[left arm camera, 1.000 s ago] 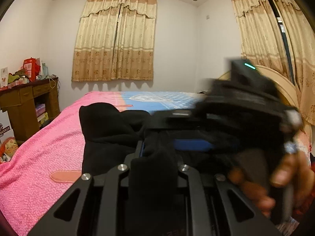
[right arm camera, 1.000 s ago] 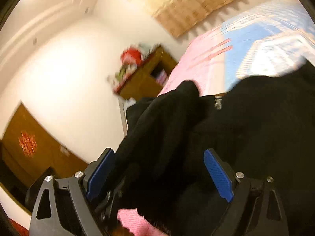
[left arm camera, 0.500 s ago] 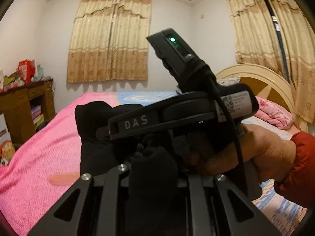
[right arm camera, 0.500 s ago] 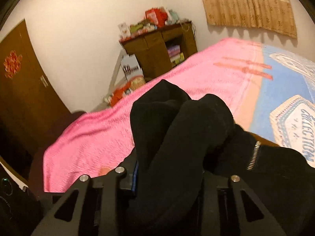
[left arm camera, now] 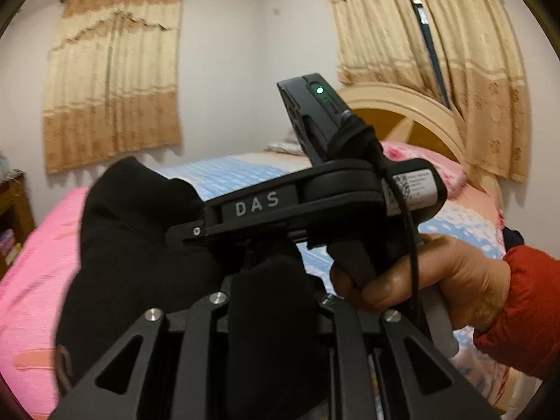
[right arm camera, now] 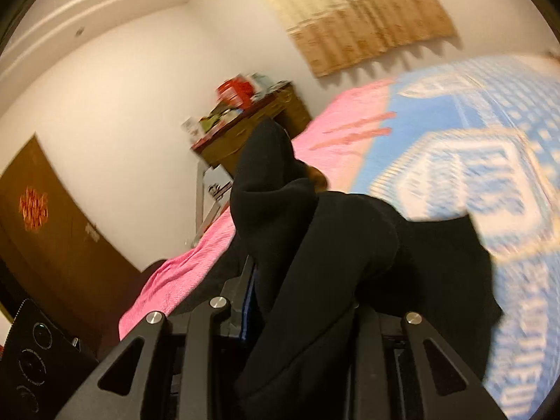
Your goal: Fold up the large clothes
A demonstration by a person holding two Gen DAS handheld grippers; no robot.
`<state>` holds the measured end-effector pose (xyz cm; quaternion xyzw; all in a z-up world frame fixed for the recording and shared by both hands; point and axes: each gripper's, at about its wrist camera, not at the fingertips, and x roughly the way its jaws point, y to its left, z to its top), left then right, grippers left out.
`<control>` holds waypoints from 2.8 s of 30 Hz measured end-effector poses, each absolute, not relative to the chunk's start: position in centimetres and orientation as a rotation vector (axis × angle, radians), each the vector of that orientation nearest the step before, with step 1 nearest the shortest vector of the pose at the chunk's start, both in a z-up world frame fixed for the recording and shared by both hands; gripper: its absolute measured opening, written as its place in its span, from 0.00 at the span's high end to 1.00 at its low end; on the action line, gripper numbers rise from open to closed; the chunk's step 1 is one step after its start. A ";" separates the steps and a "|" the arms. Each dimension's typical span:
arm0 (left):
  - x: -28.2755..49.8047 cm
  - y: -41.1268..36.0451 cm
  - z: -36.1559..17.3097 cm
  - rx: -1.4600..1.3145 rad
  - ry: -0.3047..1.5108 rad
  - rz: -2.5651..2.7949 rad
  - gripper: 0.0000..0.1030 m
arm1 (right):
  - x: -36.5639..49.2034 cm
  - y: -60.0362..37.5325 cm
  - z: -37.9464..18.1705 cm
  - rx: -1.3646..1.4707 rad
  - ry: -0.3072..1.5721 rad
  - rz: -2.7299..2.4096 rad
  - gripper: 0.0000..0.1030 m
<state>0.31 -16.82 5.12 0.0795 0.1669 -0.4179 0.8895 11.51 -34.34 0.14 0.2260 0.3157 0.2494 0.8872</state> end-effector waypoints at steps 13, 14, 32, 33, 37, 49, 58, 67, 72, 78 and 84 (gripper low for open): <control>-1.2 -21.9 1.3 0.285 0.485 -0.902 0.78 | 10.4 -41.7 -8.8 0.741 0.685 0.500 0.73; -1.4 -21.5 1.6 0.286 0.489 -0.908 0.77 | 10.3 -41.9 -8.9 0.755 0.679 0.508 0.73; 8.0 -2.6 10.1 -0.009 0.480 -0.594 0.15 | 5.7 -41.9 -8.0 0.719 0.666 0.356 0.68; 9.0 -3.3 9.1 -0.012 0.523 -0.601 0.21 | 5.1 -41.8 -7.6 0.696 0.671 0.333 0.68; 8.9 -7.4 5.0 0.042 0.633 -0.659 0.25 | 2.6 -41.5 -5.4 0.549 0.677 0.235 0.68; 6.0 -10.6 4.2 0.257 0.557 -0.646 0.25 | 8.7 -34.4 4.8 0.222 0.567 0.186 0.68; 6.0 -12.6 3.3 0.304 0.566 -0.671 0.22 | 19.1 -35.4 -4.4 0.320 0.817 0.099 0.68; 5.9 -13.9 3.0 0.334 0.533 -0.713 0.07 | 16.9 -37.2 -5.8 0.395 0.732 0.044 0.69; 5.2 -13.7 2.9 0.372 0.515 -0.686 0.05 | 16.0 -38.1 -5.8 0.488 0.706 0.060 0.68; 6.1 -13.1 3.3 0.346 0.547 -0.675 0.04 | 10.4 -37.8 -2.8 0.483 0.608 -0.001 0.58; 6.9 -12.9 3.4 0.317 0.573 -0.673 0.04 | 5.8 -36.9 0.0 0.440 0.544 0.005 0.58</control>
